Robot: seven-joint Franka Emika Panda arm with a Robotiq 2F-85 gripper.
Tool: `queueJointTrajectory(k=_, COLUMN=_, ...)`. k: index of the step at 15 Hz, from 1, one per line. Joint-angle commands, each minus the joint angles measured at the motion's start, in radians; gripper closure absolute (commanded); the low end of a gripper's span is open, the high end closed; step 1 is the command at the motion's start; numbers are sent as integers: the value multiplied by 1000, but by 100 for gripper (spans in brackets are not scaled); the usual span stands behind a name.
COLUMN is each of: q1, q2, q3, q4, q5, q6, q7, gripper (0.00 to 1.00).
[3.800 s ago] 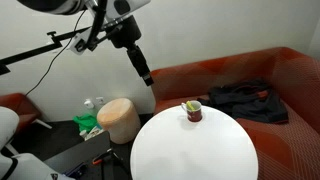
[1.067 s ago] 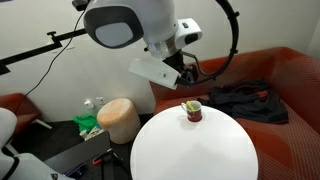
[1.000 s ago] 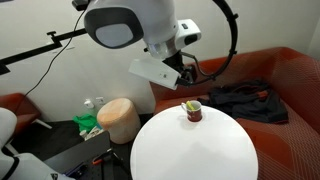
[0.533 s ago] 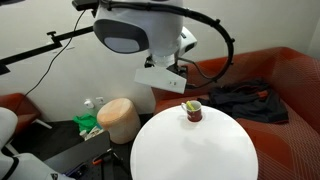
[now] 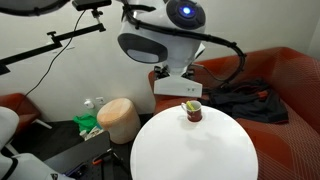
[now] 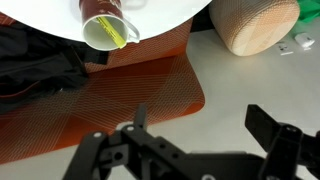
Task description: Put the yellow sharpie on the table
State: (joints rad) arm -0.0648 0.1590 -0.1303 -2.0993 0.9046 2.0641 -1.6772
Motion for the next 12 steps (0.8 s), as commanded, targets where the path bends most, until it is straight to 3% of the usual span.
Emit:
queueJointTrajectory(k=1, q1=-24, q2=93, q3=45, q4=74, q5=39, q6=38, q7=-111, gripper=0)
queueJointTrajectory(k=5, q1=-39, q2=175, q3=74, q4=133, q5=60, q6=8, q7=-166, gripper=0)
queueJointTrajectory(k=6, q1=-34, q2=132, q3=70, q4=83, q5=35, q6=31, q7=-138, gripper=0)
queueJointTrajectory(k=12, q1=-37, q2=149, q3=75, q4=90, q5=35, q6=31, q7=-139, gripper=0)
